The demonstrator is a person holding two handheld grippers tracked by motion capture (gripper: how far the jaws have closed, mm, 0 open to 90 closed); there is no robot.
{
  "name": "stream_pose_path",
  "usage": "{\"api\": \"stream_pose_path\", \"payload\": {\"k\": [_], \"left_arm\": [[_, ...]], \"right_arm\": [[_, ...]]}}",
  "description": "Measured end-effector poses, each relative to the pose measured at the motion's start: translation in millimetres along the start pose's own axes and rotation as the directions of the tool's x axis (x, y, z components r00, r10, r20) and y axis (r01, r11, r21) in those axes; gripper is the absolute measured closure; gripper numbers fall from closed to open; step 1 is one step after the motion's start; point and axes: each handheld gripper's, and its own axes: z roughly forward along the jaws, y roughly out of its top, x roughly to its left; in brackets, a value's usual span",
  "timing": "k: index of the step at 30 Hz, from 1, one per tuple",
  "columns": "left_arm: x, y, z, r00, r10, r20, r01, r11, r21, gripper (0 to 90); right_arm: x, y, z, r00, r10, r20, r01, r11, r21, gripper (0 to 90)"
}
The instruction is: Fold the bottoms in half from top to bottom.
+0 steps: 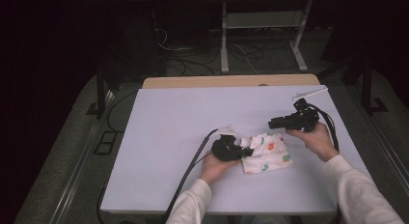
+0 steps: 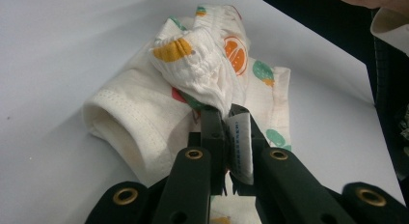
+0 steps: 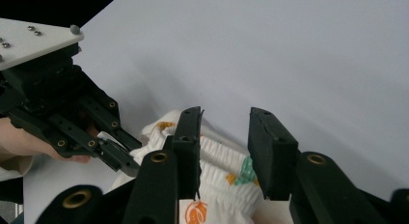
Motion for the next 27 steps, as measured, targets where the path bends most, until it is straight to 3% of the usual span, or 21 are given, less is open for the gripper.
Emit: {"api": "stream_pose_path", "payload": {"k": [7, 18, 27], "left_arm": [[0.0, 0.0, 0.2, 1.0, 0.001, -0.002, -0.001, 1.0, -0.003, 85.1], [0.1, 0.5, 0.2, 1.0, 0.003, -0.003, -0.003, 0.9999, -0.013, 85.2], [-1.3, 0.7, 0.5, 0.9998, 0.017, -0.01, -0.017, 0.9998, -0.004, 85.1]], "right_arm": [[1.3, 10.4, 9.7, 0.9999, -0.014, 0.002, 0.014, 1.0, 0.017, 73.4], [-15.3, 8.4, 26.8, 0.9984, 0.056, 0.01, -0.056, 0.998, -0.007, 88.2], [-18.5, 1.3, 43.1, 0.9979, 0.06, 0.025, -0.06, 0.998, 0.025, 89.0]]}}
